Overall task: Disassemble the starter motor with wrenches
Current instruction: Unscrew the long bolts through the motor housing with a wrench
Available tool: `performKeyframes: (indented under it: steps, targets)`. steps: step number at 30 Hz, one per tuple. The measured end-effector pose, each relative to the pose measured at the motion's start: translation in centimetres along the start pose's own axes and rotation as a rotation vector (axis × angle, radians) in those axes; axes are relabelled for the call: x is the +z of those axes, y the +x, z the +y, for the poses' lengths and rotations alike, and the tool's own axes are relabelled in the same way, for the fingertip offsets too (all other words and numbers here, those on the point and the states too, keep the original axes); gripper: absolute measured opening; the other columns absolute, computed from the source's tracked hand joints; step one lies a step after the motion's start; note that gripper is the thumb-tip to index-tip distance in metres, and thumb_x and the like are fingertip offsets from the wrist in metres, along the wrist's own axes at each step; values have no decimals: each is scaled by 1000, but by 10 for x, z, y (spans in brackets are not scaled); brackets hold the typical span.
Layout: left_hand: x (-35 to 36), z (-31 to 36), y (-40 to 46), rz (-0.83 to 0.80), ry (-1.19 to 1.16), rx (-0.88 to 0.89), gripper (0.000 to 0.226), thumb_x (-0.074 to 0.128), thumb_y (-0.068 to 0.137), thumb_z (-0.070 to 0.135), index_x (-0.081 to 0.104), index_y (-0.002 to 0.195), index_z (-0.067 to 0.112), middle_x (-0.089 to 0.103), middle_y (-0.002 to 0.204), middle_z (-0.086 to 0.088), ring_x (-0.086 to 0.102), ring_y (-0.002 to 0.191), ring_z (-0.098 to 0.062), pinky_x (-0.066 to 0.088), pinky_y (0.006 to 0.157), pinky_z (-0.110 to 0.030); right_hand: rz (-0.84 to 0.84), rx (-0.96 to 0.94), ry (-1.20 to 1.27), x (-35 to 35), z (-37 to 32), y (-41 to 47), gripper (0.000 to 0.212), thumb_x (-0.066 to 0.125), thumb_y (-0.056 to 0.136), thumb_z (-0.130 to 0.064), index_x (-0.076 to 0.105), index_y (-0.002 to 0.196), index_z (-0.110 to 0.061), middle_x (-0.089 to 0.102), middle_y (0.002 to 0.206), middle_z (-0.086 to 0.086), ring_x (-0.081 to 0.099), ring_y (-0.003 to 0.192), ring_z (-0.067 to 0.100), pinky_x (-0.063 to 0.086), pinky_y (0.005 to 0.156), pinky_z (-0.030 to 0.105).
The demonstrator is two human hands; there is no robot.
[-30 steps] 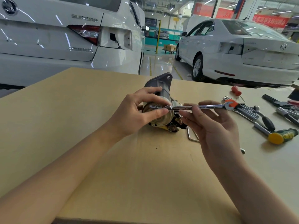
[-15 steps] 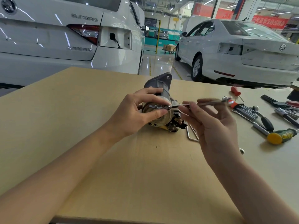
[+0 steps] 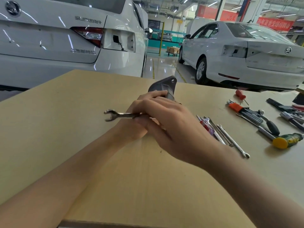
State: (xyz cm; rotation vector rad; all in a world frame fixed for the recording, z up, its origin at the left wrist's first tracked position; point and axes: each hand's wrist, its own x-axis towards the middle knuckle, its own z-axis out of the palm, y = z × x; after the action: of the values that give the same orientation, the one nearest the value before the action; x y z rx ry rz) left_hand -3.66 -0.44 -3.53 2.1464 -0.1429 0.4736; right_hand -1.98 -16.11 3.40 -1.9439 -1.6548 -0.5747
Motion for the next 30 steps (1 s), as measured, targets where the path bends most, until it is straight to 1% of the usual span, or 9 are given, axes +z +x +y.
performKeyframes:
  steps: [2,3,5,8,11,14,17,25,30]
  targets:
    - [4,15,19,110,-139,63,28,65,74,10,65,69,37,61,73,16,57,79,-1,43,77,-16,283,57,215,3,-3,-11,12,48,97,-9,57,103,-10,62,90,-3,58,81,11,47,73,29]
    - [4,25,19,108,-132,142,28,68,71,18,69,71,46,64,82,21,59,88,2,42,83,-13,434,158,354,5,-2,-17,10,46,98,-9,54,100,-15,61,84,-3,56,72,9,46,66,27]
    - [7,32,22,139,-95,244,36,76,75,23,69,90,56,63,112,21,55,116,-4,43,99,-22,704,421,634,8,5,-27,14,43,100,-8,47,90,-16,61,72,3,51,56,10,42,54,24]
    - [9,29,22,218,-49,274,38,78,80,10,69,105,36,65,122,6,54,124,-11,43,107,-30,893,790,1029,6,16,-39,17,40,102,-10,45,87,-9,70,71,8,54,52,14,48,53,23]
    - [11,33,20,259,-67,260,38,79,77,5,69,107,26,66,121,1,53,125,-8,39,110,-27,931,900,1297,5,24,-44,13,41,102,-11,48,91,-6,72,76,13,62,59,18,53,58,24]
    - [13,32,20,268,-108,246,36,79,76,2,70,105,22,67,117,1,53,119,2,38,112,-29,938,904,1369,6,25,-42,15,42,101,-9,50,88,-6,72,78,16,67,63,21,56,61,27]
    - [13,33,21,278,-121,256,36,78,76,0,70,104,22,67,113,3,53,114,10,37,112,-32,936,906,1361,6,23,-41,14,42,101,-8,51,92,-4,71,79,18,69,66,24,57,63,28]
    - [13,32,23,276,-148,242,35,79,76,3,72,99,28,68,114,4,55,123,-8,38,112,-34,981,915,1350,3,18,-43,12,46,98,-7,51,109,-2,71,85,22,72,76,29,58,70,30]
    - [12,31,23,260,-185,243,36,79,75,4,72,95,34,68,113,6,54,124,-11,40,110,-32,926,768,1054,2,17,-43,10,50,97,-4,53,89,-9,73,81,14,73,72,26,58,68,28]
